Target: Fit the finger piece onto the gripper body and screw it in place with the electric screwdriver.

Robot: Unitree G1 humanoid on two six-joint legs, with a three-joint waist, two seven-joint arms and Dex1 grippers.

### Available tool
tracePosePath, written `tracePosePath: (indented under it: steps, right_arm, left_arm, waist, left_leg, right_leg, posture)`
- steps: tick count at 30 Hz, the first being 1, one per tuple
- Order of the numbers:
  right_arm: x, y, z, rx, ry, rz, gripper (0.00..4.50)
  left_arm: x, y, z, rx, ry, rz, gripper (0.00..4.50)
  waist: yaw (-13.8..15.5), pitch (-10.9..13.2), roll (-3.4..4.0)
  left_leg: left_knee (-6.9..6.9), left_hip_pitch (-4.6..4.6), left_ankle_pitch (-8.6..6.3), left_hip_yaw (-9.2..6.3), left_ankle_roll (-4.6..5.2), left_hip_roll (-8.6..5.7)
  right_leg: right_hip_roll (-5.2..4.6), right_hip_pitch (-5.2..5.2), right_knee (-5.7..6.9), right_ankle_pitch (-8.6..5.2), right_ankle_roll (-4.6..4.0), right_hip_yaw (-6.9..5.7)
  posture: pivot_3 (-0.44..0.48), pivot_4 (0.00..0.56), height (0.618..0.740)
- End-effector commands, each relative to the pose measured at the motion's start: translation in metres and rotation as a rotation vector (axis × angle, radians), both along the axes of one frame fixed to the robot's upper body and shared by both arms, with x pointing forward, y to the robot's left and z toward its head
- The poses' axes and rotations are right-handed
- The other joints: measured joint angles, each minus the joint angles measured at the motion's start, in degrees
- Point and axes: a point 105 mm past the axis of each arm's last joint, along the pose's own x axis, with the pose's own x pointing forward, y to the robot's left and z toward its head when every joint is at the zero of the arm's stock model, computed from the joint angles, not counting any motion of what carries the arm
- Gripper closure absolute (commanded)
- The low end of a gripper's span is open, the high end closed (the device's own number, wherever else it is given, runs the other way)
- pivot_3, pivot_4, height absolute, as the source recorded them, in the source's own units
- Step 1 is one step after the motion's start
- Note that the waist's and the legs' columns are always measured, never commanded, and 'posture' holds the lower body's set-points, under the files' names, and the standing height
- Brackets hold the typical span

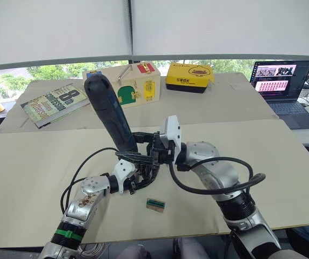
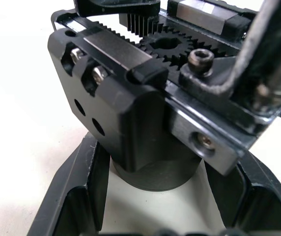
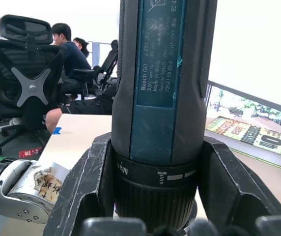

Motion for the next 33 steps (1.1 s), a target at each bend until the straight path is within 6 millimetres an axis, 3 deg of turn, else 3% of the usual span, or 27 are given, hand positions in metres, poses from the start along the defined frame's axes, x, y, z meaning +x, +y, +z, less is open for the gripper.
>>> tracePosePath:
  steps: [1, 18, 27, 33]
  right_arm:
    - [0.008, -0.002, -0.037, -0.115, 0.100, -0.044, 2.55]
    - [0.017, -0.012, -0.028, -0.076, 0.105, -0.067, 2.55]
    - [-0.011, -0.013, 0.030, 0.108, -0.045, 0.083, 2.55]
    - [-0.019, -0.016, 0.045, 0.126, -0.107, 0.121, 2.55]
  left_arm:
    - [-0.012, 0.004, -0.020, 0.028, 0.096, -0.006, 2.22]
    - [-0.013, 0.005, -0.020, 0.027, 0.098, -0.004, 2.22]
    - [-0.012, 0.007, -0.022, 0.032, 0.100, 0.006, 2.22]
    - [-0.011, 0.009, -0.024, 0.029, 0.105, 0.020, 2.22]
  waist:
    - [0.0, 0.0, 0.00]
    - [0.0, 0.0, 0.00]
    - [0.0, 0.1, -0.03]
    - [0.0, 0.2, -0.06]
  left_leg:
    - [0.00, 0.00, 0.00, 0.00, 0.00, 0.00]
    - [-0.06, 0.00, 0.00, 0.00, 0.00, 0.00]
    - [-0.06, -0.19, 0.00, 0.00, 0.00, 0.00]
    - [-0.05, -0.39, 0.00, 0.00, -0.01, -0.01]
  right_leg:
    - [0.00, 0.00, 0.00, 0.00, 0.00, 0.00]
    - [0.00, 0.00, -0.01, -0.05, -0.03, 0.01]
    - [0.00, -0.04, 0.01, -0.05, -0.03, 0.00]
    - [0.00, -0.23, 0.00, -0.05, -0.04, -0.02]
  posture:
    - [0.000, 0.150, 0.740]
    - [0.000, 0.150, 0.740]
    - [0.000, 0.150, 0.740]
    - [0.000, 0.150, 0.740]
